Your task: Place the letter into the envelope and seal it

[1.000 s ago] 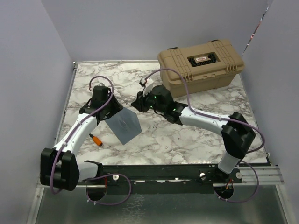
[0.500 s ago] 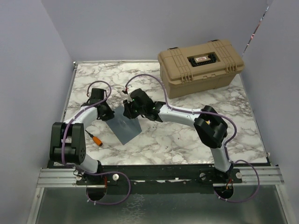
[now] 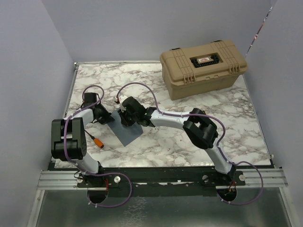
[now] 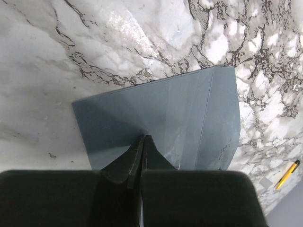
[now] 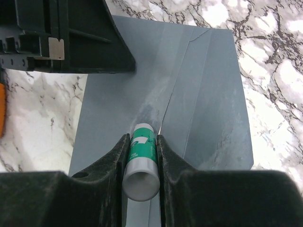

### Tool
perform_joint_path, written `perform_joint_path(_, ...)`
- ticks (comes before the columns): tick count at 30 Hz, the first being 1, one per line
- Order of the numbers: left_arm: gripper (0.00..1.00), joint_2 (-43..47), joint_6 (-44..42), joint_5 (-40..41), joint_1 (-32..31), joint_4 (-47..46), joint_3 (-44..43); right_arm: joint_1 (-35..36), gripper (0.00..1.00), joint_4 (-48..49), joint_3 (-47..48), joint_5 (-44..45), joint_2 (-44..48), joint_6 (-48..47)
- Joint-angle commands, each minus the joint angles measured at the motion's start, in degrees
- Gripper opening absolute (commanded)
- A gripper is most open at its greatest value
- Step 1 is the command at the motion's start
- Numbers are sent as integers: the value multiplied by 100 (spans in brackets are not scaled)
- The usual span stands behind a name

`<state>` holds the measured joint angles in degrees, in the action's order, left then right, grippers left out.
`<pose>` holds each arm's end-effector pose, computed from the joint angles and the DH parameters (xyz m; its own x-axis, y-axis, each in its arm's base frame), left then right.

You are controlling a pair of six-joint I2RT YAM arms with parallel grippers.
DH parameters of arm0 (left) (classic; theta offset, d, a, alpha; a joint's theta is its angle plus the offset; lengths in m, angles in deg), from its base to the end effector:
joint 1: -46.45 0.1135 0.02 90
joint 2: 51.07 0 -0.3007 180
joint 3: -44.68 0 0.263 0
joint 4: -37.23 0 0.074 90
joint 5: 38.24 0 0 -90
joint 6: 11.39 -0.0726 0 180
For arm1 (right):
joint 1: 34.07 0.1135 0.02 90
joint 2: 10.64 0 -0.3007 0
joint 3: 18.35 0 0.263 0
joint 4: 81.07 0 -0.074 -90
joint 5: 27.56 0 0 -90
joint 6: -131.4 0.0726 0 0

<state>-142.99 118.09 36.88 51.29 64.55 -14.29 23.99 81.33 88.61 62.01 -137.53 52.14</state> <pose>0.3227 0.0086 0.1458 -0.6967 -0.6757 -0.2410 -0.5151 0.7050 -0.4874 0.2979 0.4789 0.1750 -0.4753 -0.4103 -0.7783 -0.7768 0.6111 0.1523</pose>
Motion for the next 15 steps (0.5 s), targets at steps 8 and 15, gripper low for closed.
perform_joint_path(8,0,-510,216,-126,171,238,308,177,0,-432,399,660,-464,-701)
perform_joint_path(15,0,-681,312,-201,465,210,333,188,0,-908,277,570,-330,-1018)
